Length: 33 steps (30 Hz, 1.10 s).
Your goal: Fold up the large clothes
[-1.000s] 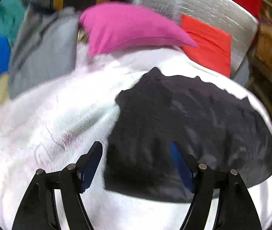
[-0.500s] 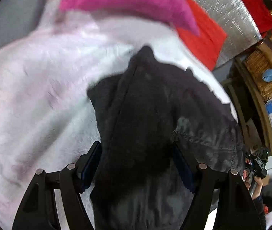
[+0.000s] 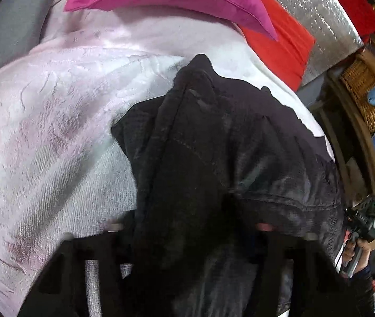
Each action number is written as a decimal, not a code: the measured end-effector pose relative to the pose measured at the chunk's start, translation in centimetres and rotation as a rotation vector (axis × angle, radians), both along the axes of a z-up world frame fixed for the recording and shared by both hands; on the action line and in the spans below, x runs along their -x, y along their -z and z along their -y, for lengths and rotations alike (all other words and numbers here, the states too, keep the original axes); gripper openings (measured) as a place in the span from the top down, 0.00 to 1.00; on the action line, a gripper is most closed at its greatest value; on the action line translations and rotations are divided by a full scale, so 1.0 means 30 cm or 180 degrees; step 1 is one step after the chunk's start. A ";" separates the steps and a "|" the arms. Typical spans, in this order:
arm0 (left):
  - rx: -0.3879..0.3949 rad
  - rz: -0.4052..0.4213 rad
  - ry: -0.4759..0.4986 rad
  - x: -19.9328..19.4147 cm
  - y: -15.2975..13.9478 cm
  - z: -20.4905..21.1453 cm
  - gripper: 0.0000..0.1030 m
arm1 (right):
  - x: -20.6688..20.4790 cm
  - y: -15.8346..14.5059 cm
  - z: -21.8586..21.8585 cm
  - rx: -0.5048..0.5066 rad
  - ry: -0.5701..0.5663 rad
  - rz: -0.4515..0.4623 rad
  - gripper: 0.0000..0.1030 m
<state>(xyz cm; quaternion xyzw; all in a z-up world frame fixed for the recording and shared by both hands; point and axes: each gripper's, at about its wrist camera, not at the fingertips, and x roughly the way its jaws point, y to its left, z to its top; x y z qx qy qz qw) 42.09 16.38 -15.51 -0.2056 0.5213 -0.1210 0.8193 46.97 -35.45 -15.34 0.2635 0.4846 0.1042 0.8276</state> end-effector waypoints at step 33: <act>-0.0370 0.0436 -0.0178 0.691 -0.060 0.046 0.66 | 0.680 -0.032 -0.022 0.0192 -0.0105 0.0148 0.68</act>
